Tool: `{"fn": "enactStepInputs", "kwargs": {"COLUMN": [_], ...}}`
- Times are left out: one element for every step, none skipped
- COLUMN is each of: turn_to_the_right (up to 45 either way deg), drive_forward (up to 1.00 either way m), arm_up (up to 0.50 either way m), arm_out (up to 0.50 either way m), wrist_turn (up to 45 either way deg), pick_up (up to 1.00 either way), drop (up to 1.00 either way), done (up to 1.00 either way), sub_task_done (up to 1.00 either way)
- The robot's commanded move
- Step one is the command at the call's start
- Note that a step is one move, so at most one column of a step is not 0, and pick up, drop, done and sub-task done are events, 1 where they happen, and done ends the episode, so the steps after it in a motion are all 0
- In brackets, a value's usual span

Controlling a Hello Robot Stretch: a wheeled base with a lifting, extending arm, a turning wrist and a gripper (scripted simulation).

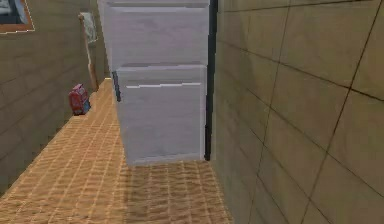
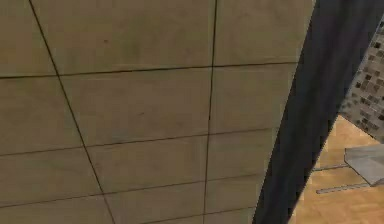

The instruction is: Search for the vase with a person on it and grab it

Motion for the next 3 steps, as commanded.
{"fn": "enactStepInputs", "kwargs": {"turn_to_the_right": [-18.0,0.0,36.0], "drive_forward": [0.0,0.15,0.0], "arm_up": [0.0,0.0,0.0], "arm_out": [0.0,0.0,0.0], "wrist_turn": [0.0,0.0,0.0], "pick_up": [0.0,0.0,0.0], "drop": [0.0,0.0,0.0], "done": [0.0,0.0,0.0], "sub_task_done": [0.0,0.0,0.0]}}
